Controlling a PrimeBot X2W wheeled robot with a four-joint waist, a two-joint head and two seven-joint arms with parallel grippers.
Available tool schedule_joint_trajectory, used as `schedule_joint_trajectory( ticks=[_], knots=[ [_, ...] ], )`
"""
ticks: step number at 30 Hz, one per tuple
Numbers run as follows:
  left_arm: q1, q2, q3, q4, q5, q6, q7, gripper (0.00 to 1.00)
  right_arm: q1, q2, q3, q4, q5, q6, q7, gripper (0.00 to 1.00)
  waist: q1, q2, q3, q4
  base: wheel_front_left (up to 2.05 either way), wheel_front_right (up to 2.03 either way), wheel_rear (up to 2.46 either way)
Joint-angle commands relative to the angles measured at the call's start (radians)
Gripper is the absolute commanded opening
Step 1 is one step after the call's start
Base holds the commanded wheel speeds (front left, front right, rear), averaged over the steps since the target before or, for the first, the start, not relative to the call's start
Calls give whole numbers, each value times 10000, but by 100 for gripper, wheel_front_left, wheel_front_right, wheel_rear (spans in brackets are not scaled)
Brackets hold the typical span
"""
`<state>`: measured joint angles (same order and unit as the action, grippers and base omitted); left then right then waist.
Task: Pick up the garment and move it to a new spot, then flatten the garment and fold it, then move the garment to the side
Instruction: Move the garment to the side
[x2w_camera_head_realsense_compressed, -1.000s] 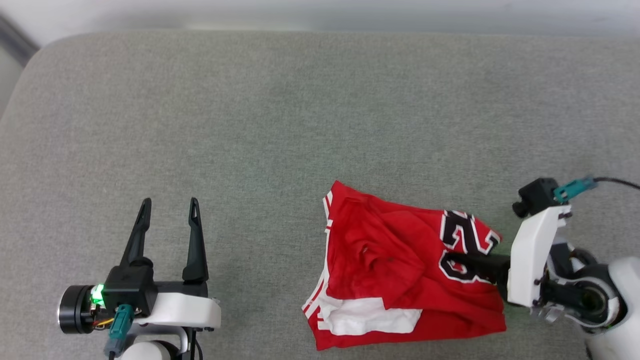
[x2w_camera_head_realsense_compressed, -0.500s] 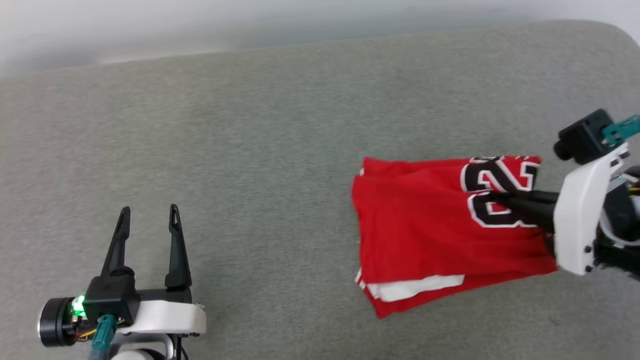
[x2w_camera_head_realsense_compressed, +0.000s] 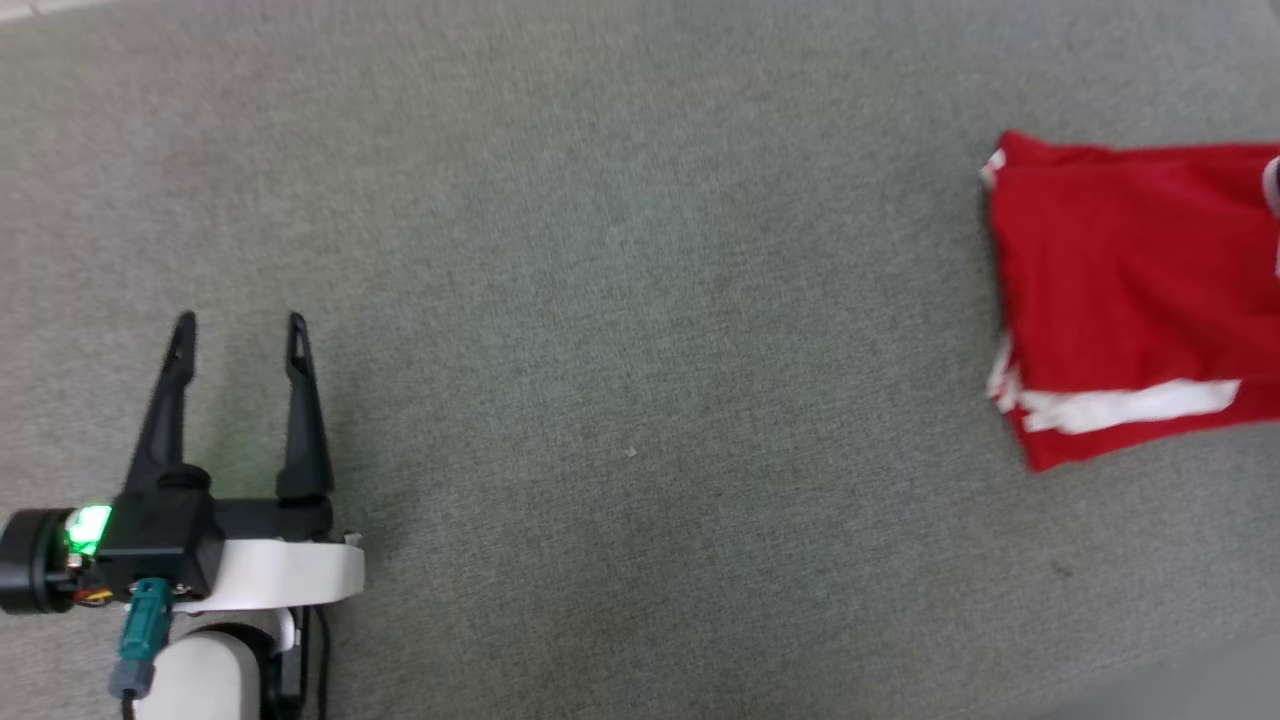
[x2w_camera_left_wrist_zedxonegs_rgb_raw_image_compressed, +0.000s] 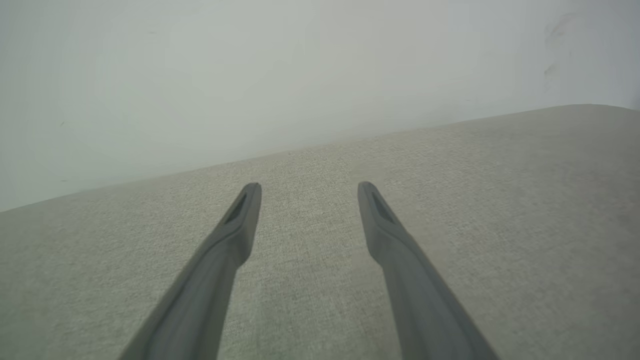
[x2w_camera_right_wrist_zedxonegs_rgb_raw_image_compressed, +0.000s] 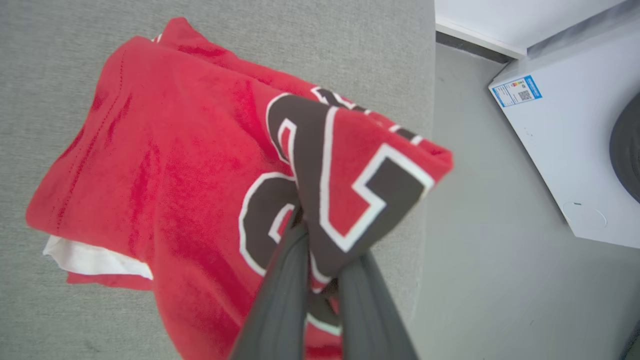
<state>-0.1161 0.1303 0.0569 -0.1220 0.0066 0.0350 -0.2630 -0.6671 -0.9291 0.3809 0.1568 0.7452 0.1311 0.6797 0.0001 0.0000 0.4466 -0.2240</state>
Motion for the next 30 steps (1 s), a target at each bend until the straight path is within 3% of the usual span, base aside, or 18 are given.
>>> schedule_joint_trajectory(
  ticks=[1, 5, 16, 17, 18, 19, 30],
  knots=[
    [-180, 147, 86, -137, 26, 0, -22, 100, -408, 23, -168, 439, -89, -8, -125, 0, -1, 0, 684, -220, 0, 0, 0],
    [-456, 341, 138, -332, 25, 2, -22, 100, -1053, -137, -395, 1487, -716, -9, -440, 0, -1, 0, 1272, -192, 0, 0, 0],
    [-863, 570, 162, -483, -27, 104, -10, 100, -2264, 699, -1129, 3600, -1947, -9, -1089, 0, -1, 0, 1956, 16, 0, 0, 0],
    [-828, 543, 155, -483, -45, 135, -10, 100, -2253, 785, -1215, 3789, -2045, -11, -1053, 6, -1, 0, 1876, 41, 0, 0, 0],
    [-779, 508, 136, -467, -71, 145, -10, 100, -2217, 868, -1267, 3929, -2186, -11, -1015, 81, -1, 0, 1768, 74, 0, 0, 0],
    [-730, 459, 100, -451, -81, 170, -10, 100, -2201, 938, -1344, 4013, -2340, -11, -1127, 100, -1, 0, 1642, 115, 0, 0, 0],
    [-46, -38, -152, -75, -238, 285, -22, 100, -1757, 1594, -3026, 3874, -4183, -8, -4005, 100, -1, 0, -232, 722, 0, 0, 0]
  ],
)
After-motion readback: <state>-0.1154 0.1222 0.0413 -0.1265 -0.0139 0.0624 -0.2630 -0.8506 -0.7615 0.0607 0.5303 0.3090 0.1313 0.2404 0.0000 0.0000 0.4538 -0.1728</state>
